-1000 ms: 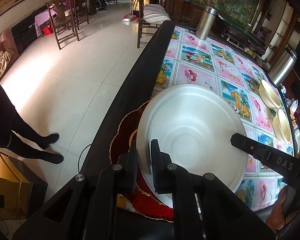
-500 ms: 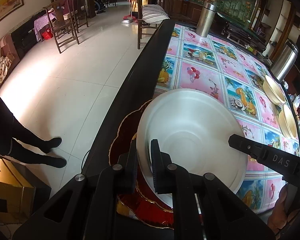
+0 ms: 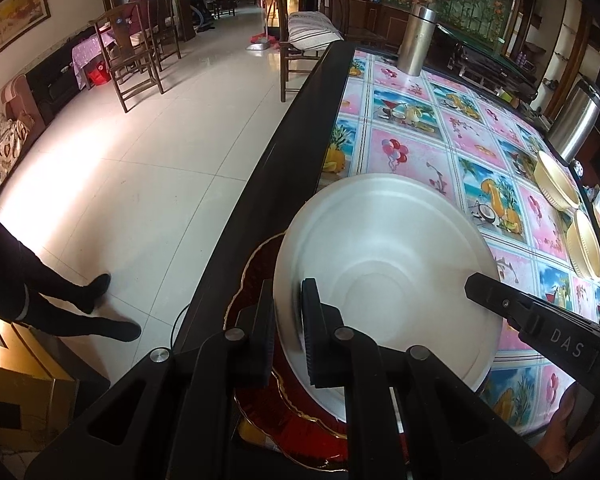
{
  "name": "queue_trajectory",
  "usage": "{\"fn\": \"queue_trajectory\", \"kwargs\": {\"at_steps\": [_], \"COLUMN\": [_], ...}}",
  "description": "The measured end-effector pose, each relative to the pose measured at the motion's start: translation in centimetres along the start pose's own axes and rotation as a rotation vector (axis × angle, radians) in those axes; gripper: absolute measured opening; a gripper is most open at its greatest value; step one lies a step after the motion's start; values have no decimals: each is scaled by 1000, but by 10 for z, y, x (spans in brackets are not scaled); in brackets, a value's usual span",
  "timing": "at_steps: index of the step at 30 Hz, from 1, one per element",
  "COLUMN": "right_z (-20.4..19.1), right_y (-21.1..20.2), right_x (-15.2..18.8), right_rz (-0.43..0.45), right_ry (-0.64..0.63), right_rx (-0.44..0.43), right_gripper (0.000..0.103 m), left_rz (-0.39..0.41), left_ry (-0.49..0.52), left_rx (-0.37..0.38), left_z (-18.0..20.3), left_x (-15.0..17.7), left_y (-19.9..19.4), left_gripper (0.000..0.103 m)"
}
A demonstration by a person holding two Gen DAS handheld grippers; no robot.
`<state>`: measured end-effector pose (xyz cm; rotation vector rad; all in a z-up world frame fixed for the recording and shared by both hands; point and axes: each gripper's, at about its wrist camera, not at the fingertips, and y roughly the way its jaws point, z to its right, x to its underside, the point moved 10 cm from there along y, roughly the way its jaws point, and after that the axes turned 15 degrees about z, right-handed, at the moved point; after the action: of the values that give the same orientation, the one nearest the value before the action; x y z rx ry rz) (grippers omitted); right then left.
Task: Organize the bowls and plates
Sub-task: 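Carry the white foam plate with both grippers onto the red plate stack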
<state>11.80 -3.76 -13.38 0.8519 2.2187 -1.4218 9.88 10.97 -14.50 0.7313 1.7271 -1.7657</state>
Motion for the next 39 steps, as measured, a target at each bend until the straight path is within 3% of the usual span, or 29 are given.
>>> {"fn": "queue_trajectory", "kwargs": {"at_steps": [9, 12, 19, 23, 28, 30, 32, 34, 39], "right_z": [4, 7, 9, 5, 9, 14, 20, 23, 37], "right_y": [-8, -11, -12, -17, -29, -36, -43, -47, -59], "right_x": [4, 3, 7, 8, 1, -4, -9, -12, -14], "right_rz": [-27, -29, -60, -74, -30, -15, 7, 16, 36], "right_ry": [9, 19, 33, 29, 30, 41, 55, 58, 74], "right_rx": [-11, -6, -33, -64, -78, -83, -86, -86, -89], "right_gripper": [8, 13, 16, 32, 32, 32, 32, 32, 32], "left_rz": [-97, -115, -109, -104, -35, -14, -10, -17, -65], "left_ry": [-40, -54, -55, -53, -5, 37, 104, 152, 146], "left_rx": [88, 96, 103, 89, 27, 2, -22, -63, -56], "left_z": [9, 10, 11, 10, 8, 10, 16, 17, 24], "left_x": [14, 17, 14, 13, 4, -1, 0, 4, 17], "left_y": [-5, -4, -14, -17, -34, -39, -38, -33, -14], "left_gripper": [10, 10, 10, 12, 13, 20, 45, 46, 46]}}
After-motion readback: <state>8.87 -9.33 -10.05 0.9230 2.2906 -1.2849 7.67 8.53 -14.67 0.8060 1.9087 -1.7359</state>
